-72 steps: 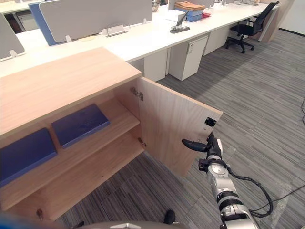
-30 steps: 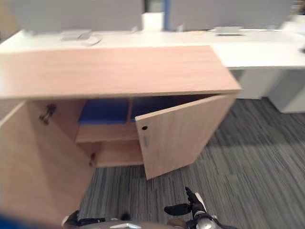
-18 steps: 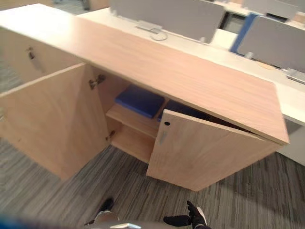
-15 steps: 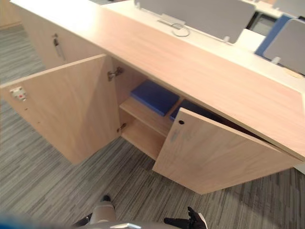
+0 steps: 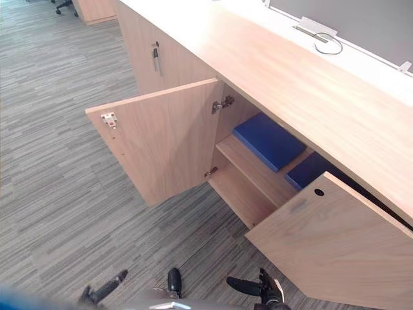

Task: Walk over to the cabinet, pick up the folder, carry it to the office cabinet, place the folder inside the office cabinet, then close the office cabinet door

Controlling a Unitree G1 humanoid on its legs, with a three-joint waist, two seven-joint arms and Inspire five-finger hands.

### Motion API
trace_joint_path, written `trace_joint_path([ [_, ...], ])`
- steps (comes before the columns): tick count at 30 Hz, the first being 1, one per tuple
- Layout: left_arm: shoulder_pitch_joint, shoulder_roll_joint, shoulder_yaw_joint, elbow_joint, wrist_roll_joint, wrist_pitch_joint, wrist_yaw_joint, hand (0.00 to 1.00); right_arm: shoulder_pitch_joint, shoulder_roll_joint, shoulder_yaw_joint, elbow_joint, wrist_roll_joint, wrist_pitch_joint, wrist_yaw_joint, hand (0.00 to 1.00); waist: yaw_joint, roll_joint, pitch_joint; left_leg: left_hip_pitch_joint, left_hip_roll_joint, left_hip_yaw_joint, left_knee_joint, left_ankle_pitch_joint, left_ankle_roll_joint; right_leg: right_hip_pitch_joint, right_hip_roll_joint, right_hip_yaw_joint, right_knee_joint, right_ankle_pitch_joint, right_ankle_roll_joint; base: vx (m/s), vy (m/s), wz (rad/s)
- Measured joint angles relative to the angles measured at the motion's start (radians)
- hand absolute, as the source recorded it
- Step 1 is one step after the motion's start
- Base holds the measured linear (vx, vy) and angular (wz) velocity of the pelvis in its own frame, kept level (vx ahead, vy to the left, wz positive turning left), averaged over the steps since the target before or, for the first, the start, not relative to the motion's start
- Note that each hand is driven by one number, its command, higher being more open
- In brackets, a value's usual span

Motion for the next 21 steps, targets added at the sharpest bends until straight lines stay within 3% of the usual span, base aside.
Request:
trace_joint_path([
  [1,0.007,-0.02,-0.027,-0.053,-0.02,-0.002,-0.012,1.0,0.0,-0.001,0.0,-0.001,-0.028,0.008,0.002,1.0,-0.01,-0.002,-0.006,0.002,-0.007,-0.004,-0.002,0.005,-0.003,0.01,-0.007,0.004,-0.007,-0.015,0.029,-0.05,-0.078,0.2],
  [5,0.049,-0.07,-0.051,-0.176,-0.094,0.002,-0.075,1.0,0.0,-0.025,0.002,-0.014,-0.027,0.012,0.01,1.0,-0.04,0.041,-0.028,0.016,0.004,0.015,-0.003,-0.002,-0.017,0.024,0.003,0.014,-0.025,-0.015,0.03,-0.02,-0.096,-0.09],
  [7,0.047,-0.05,-0.048,-0.236,-0.094,0.003,-0.088,1.0,0.007,-0.033,0.009,-0.014,-0.033,0.015,0.016,1.0,-0.047,0.043,-0.029,0.02,0.006,0.019,-0.003,-0.005,-0.022,0.033,0.006,0.015,-0.037,-0.014,0.032,0.06,-0.055,-0.05],
  [9,0.032,0.008,-0.048,-0.288,-0.086,0.006,-0.094,1.0,0.024,-0.035,0.021,-0.014,-0.061,0.021,0.026,1.0,-0.045,0.033,-0.032,0.03,0.006,0.029,-0.003,-0.017,-0.032,0.046,0.007,0.023,-0.048,-0.012,0.035,0.09,-0.045,-0.14],
  [13,-0.068,0.215,-0.047,-0.364,0.073,0.024,-0.101,1.0,0.038,-0.035,0.037,-0.012,-0.067,0.038,0.054,1.0,-0.047,0.018,-0.039,0.052,0.018,0.049,-0.002,-0.026,-0.039,0.055,0.013,0.041,-0.035,0.008,0.048,0.11,-0.014,-0.15],
  [17,-0.213,0.399,-0.038,-0.37,0.256,0.032,-0.105,1.0,0.037,-0.041,0.036,-0.013,-0.07,0.038,0.07,1.0,-0.048,0.038,-0.044,0.08,0.055,0.082,0.003,-0.024,-0.042,0.064,0.044,0.059,-0.035,0.066,0.018,0.02,0.001,-0.23],
  [21,-0.324,0.511,-0.038,-0.332,0.236,0.032,-0.103,1.0,0.042,-0.042,0.026,-0.013,-0.07,0.039,0.073,1.0,-0.052,0.05,-0.051,0.09,0.072,0.097,0.003,-0.017,-0.052,0.065,0.059,0.07,-0.036,0.086,0.001,-0.03,-0.024,-0.16],
])
